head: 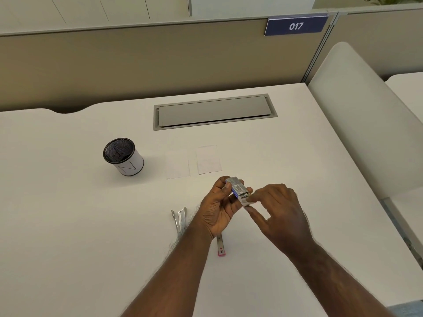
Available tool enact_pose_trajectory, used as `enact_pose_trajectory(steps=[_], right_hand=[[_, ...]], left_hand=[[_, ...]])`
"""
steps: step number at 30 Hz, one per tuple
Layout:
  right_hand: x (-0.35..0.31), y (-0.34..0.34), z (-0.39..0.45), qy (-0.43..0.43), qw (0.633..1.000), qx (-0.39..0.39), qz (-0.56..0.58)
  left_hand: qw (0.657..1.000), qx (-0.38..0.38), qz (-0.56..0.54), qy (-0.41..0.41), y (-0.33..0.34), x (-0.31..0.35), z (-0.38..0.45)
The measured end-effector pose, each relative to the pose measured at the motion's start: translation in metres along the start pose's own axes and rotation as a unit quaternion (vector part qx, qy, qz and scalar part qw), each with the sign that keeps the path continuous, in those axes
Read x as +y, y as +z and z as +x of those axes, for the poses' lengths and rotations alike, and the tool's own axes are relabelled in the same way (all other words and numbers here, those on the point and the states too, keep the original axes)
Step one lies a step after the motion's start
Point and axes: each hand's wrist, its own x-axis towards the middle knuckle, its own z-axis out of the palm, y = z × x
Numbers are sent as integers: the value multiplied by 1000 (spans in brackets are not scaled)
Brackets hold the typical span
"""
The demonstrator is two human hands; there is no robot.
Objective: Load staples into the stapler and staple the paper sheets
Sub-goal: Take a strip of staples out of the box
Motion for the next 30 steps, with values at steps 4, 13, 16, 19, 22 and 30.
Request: enact_pose_trajectory(steps=[4, 13, 16, 19, 22, 30], right_hand=[[-6, -2, -1, 52, 997, -22, 52], [-16, -8, 16, 229, 965, -69, 104], [-17, -11, 18, 276, 951, -93, 103], [-17, -14, 21, 312, 938, -129, 83], [-17, -16, 26, 338, 924, -160, 74], [-6, -20, 38, 390, 875, -234, 166]], left_hand=[[1000, -14, 8, -3, 2, 3, 1], [999, 0, 52, -6, 4, 4, -1], [997, -11, 71, -1, 5, 5, -1], [997, -24, 79, -1, 6, 5, 0], [996, -37, 76, -5, 5, 3, 0], [995, -45, 91, -15, 2, 3, -2]])
